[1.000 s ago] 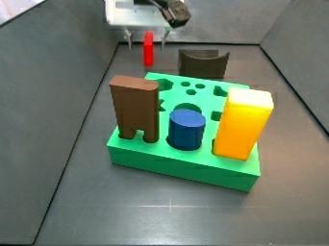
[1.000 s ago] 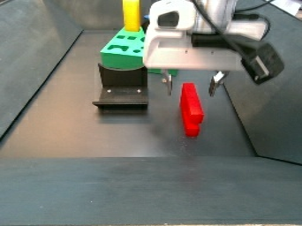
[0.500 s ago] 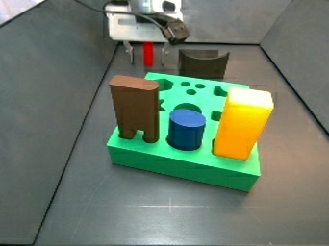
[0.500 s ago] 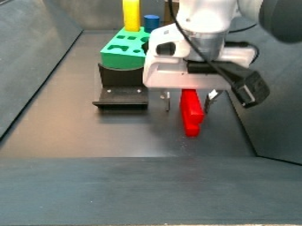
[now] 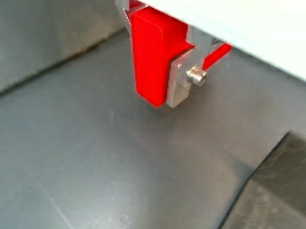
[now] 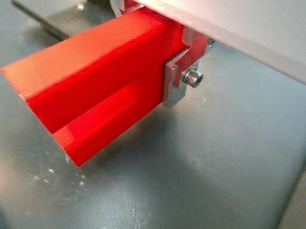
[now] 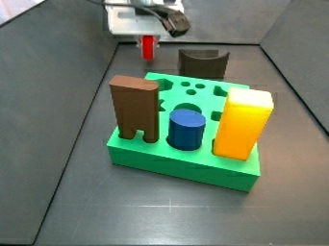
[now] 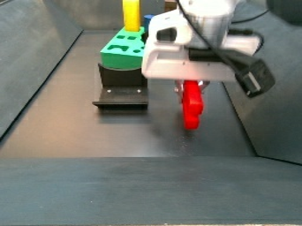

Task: Pick up the double-square object. Move up. Rotate the double-square object. Place the double-square object on the fixture. Regrasp the double-square object. Move to above the board. Insert the double-square object.
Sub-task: Move up, then place the double-square object on the fixture.

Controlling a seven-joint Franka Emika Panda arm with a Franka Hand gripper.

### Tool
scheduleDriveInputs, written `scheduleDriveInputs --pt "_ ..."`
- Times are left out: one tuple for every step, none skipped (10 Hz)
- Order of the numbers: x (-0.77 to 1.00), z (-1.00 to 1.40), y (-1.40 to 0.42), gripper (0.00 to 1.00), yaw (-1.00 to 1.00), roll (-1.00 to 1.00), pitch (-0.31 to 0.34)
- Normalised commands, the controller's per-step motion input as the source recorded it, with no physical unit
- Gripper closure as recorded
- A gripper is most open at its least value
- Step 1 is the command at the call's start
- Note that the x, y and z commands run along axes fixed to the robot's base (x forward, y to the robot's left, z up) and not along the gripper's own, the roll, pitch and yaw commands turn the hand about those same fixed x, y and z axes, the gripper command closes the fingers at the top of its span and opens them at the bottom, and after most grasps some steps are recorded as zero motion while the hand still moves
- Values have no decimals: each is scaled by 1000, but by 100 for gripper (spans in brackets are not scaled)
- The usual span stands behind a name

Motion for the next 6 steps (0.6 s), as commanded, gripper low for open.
scheduleDriveInputs --pt "-13 420 -4 100 7 -27 42" --pt "-13 208 -7 100 8 -37 38" --pt "0 1000 0 100 0 0 0" --pt "0 1000 1 100 0 -7 3" --pt "-3 1000 -1 100 0 -12 9" --pt "-7 1000 -3 100 3 -22 17"
